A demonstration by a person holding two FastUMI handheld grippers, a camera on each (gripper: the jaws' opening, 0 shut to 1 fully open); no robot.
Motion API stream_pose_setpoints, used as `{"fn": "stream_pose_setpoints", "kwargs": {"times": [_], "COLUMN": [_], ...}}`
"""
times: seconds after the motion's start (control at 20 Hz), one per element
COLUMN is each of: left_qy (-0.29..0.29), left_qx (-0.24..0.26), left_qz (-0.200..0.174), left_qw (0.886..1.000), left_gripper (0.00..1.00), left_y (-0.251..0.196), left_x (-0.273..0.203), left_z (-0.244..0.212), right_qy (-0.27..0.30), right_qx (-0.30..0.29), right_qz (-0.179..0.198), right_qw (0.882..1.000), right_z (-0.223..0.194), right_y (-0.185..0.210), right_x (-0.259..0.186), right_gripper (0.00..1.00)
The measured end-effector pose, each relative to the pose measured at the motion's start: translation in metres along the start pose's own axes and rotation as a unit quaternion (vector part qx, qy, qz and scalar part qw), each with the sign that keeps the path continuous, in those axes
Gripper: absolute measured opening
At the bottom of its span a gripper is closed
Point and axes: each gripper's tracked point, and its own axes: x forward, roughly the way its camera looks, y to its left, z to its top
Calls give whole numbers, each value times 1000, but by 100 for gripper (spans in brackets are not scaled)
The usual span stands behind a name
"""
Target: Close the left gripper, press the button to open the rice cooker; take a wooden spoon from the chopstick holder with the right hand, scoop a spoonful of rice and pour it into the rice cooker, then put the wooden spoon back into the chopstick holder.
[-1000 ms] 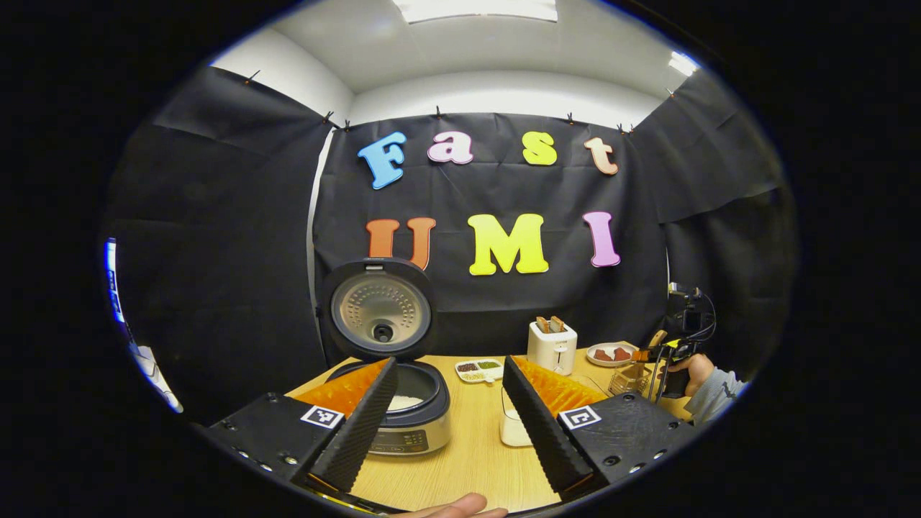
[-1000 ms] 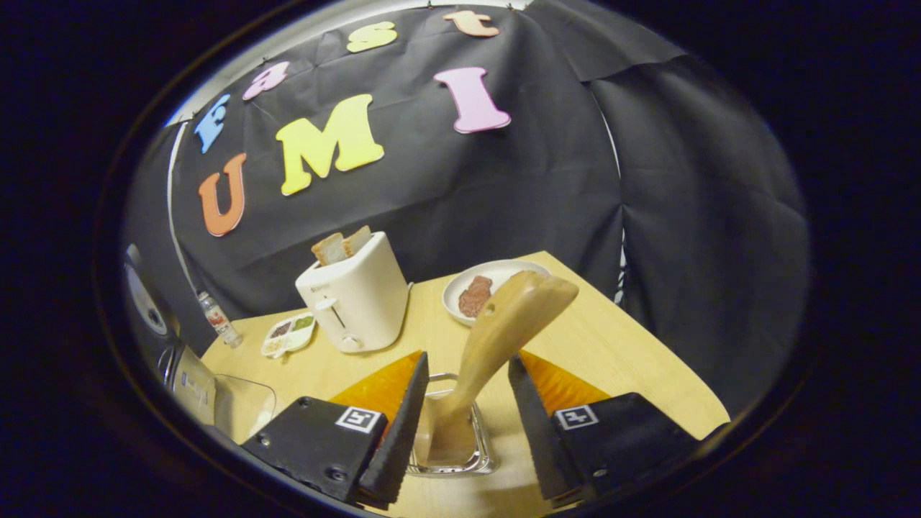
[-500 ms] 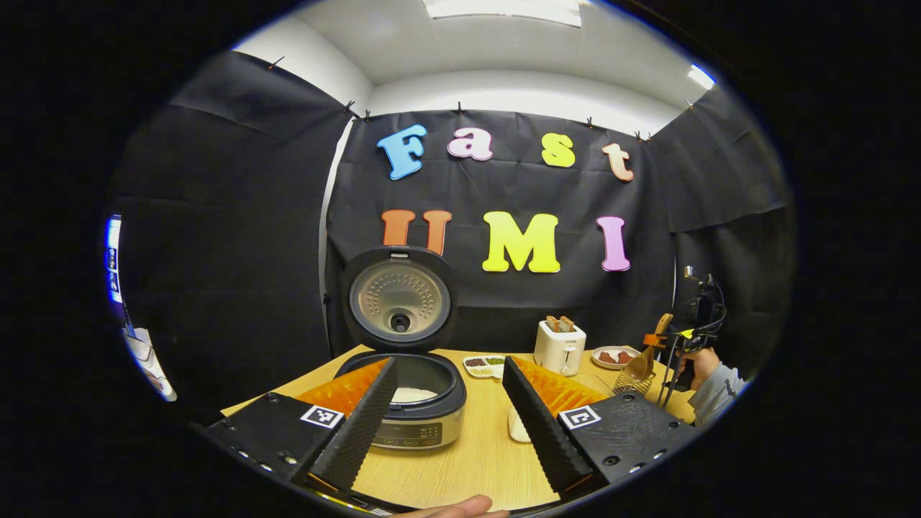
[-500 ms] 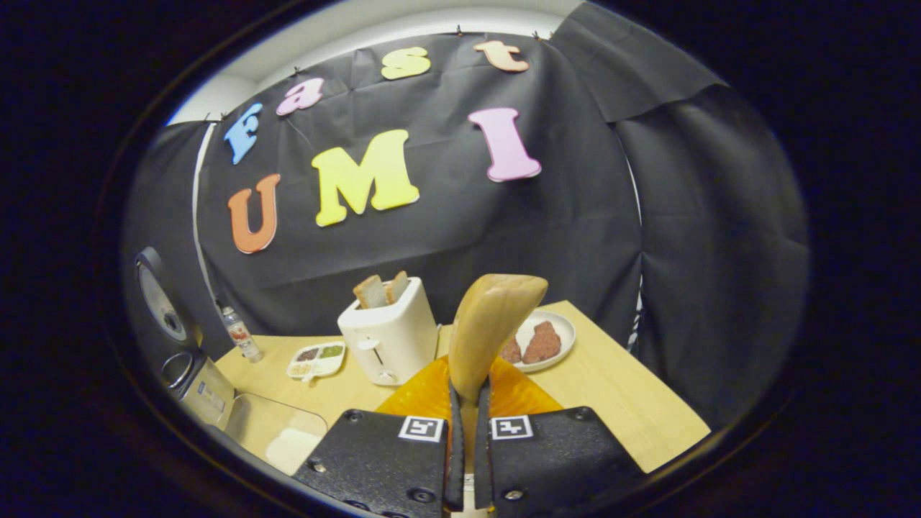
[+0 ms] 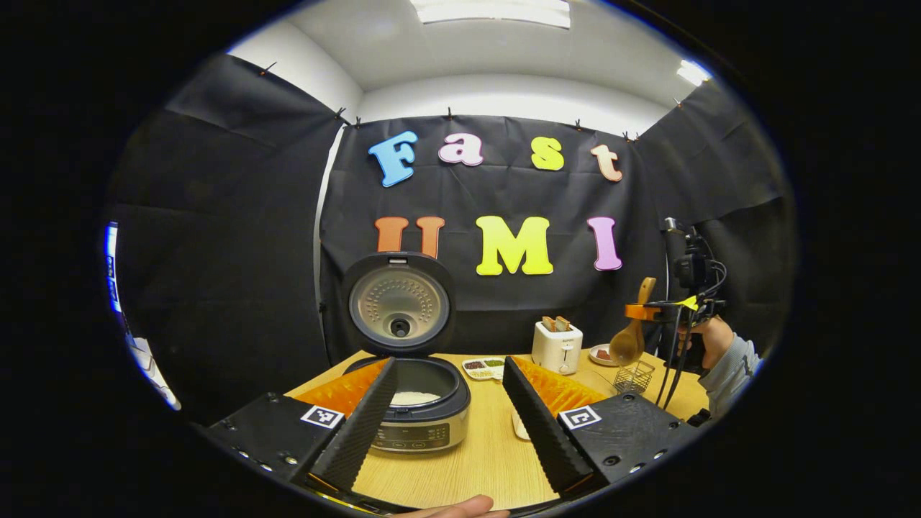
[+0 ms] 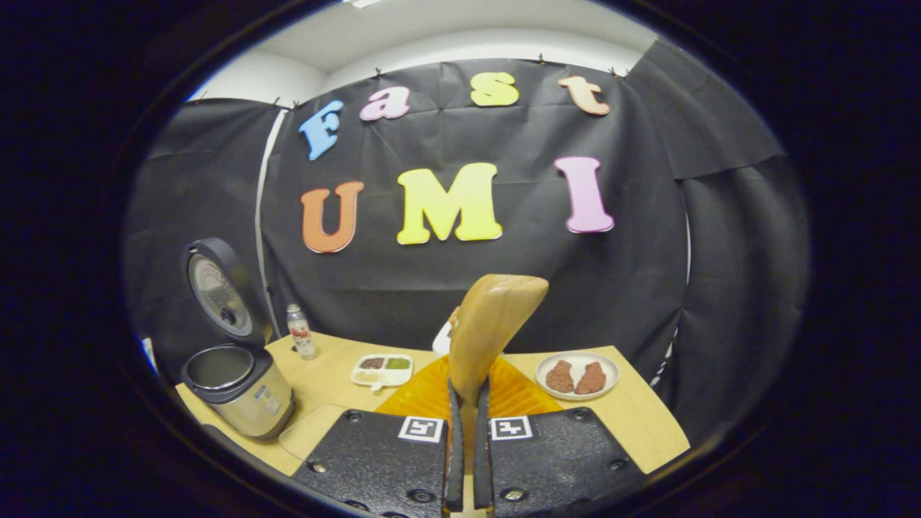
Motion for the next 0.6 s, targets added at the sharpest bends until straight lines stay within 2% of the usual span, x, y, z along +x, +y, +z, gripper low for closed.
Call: {"fn": "stream_pose_setpoints", "kwargs": {"times": [0.25, 0.45, 0.6], "left_qy": [3, 8, 10], "left_qx": [-13, -31, -25], "left_qz": [13, 3, 11], "left_qw": [1000, 999, 1000], "left_gripper": [93, 94, 93], "left_y": [19, 21, 28], "left_x": [-2, -9, -9], "left_z": [-3, -10, -14], "right_qy": [24, 64, 71], "right_qx": [-27, -60, -128], "right_qz": [32, 37, 33], "right_qw": [999, 995, 989], "right_z": [-35, -92, -124], "right_y": [54, 77, 86], "right_x": [20, 43, 54], "right_gripper": [10, 11, 11]}}
